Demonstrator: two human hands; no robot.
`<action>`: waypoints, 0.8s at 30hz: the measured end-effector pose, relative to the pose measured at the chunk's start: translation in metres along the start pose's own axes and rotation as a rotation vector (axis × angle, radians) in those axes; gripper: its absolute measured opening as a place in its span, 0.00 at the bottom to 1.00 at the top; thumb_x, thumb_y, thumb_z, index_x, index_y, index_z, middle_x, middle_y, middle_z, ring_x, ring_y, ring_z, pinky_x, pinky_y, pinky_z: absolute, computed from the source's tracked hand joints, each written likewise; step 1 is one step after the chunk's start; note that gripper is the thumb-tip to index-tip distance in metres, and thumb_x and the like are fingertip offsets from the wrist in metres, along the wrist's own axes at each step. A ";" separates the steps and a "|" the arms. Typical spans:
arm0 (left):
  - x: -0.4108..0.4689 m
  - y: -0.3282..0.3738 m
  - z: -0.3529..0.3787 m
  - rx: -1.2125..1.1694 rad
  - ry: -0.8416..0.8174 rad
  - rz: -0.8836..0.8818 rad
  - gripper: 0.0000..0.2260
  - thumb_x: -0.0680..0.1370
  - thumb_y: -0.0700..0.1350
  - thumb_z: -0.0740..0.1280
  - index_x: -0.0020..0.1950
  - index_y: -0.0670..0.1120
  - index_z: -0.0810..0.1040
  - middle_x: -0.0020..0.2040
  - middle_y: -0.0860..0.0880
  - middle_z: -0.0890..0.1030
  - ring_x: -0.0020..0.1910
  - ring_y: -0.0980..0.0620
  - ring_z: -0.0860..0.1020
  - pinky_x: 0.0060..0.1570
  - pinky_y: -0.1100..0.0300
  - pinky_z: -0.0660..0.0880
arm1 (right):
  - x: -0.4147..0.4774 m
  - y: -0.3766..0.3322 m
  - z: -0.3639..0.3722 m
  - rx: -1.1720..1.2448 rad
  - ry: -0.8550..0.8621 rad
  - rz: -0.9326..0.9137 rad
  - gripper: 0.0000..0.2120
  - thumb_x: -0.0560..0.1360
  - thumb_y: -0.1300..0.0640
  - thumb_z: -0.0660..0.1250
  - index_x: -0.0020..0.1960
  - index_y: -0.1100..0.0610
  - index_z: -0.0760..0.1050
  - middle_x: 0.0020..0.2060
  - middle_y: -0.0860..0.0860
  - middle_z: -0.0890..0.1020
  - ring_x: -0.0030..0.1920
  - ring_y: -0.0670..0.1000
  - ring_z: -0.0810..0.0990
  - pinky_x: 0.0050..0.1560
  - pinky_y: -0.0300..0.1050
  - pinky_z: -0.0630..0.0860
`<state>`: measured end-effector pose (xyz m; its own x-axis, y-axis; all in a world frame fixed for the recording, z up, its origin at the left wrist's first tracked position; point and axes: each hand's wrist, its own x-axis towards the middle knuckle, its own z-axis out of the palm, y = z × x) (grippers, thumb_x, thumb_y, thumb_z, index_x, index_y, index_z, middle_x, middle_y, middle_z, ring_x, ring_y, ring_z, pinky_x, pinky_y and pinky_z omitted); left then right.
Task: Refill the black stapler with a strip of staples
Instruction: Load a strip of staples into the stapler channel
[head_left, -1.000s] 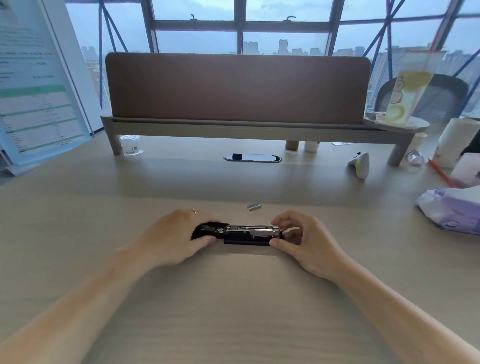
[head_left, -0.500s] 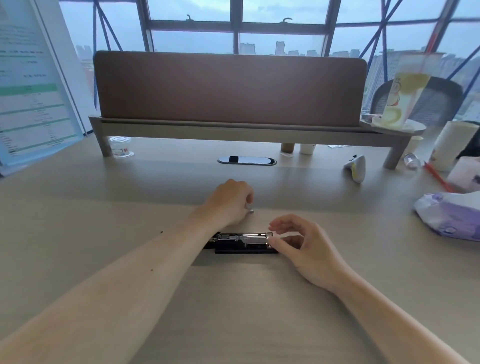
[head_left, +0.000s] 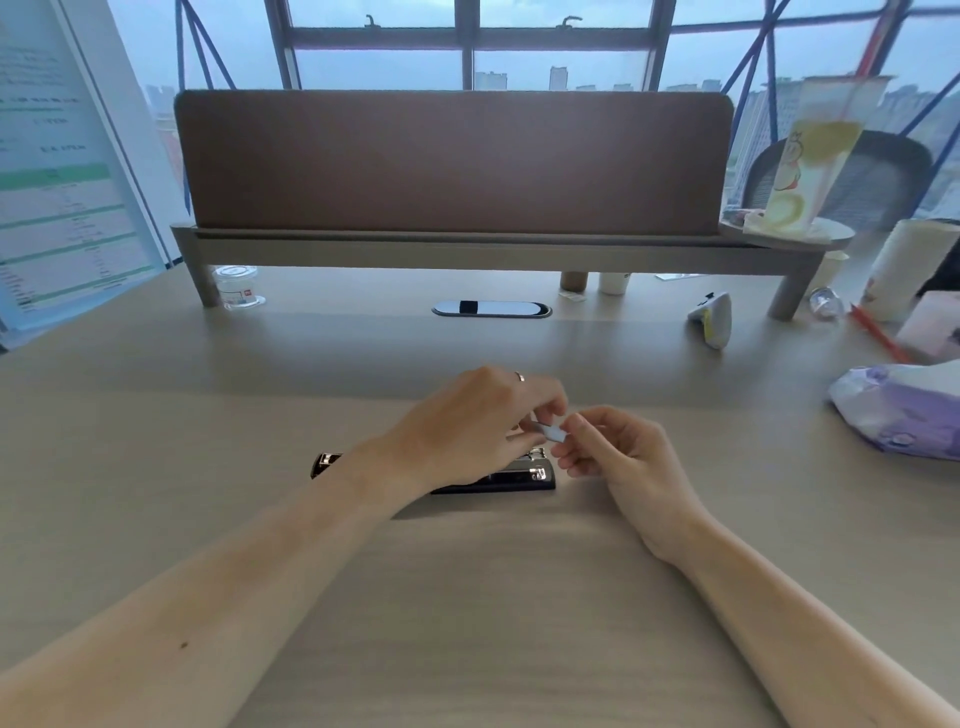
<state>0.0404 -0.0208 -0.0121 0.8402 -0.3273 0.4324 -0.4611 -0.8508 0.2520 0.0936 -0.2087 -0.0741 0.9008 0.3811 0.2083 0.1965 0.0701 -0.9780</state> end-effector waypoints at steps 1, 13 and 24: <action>0.000 0.002 0.000 0.007 0.005 0.004 0.08 0.77 0.42 0.74 0.55 0.47 0.81 0.48 0.52 0.87 0.43 0.54 0.84 0.46 0.52 0.82 | -0.001 -0.001 0.000 0.018 -0.001 0.003 0.07 0.82 0.61 0.68 0.48 0.60 0.84 0.35 0.53 0.87 0.34 0.47 0.83 0.39 0.36 0.81; 0.000 -0.002 -0.002 -0.381 -0.054 -0.360 0.03 0.76 0.48 0.76 0.45 0.50 0.85 0.42 0.52 0.89 0.44 0.57 0.87 0.55 0.52 0.83 | -0.003 -0.002 -0.002 0.046 -0.012 -0.072 0.05 0.76 0.68 0.74 0.45 0.60 0.84 0.35 0.52 0.88 0.37 0.46 0.85 0.44 0.36 0.82; -0.008 -0.018 -0.007 -0.425 0.083 -0.458 0.03 0.75 0.45 0.77 0.45 0.49 0.85 0.43 0.50 0.89 0.45 0.52 0.87 0.53 0.58 0.82 | -0.007 -0.002 0.003 -0.166 -0.067 -0.115 0.12 0.72 0.64 0.80 0.46 0.53 0.78 0.50 0.55 0.88 0.48 0.49 0.87 0.51 0.42 0.84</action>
<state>0.0403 -0.0004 -0.0141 0.9623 0.0791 0.2602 -0.1469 -0.6537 0.7423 0.0859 -0.2089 -0.0735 0.8419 0.4402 0.3122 0.3629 -0.0337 -0.9312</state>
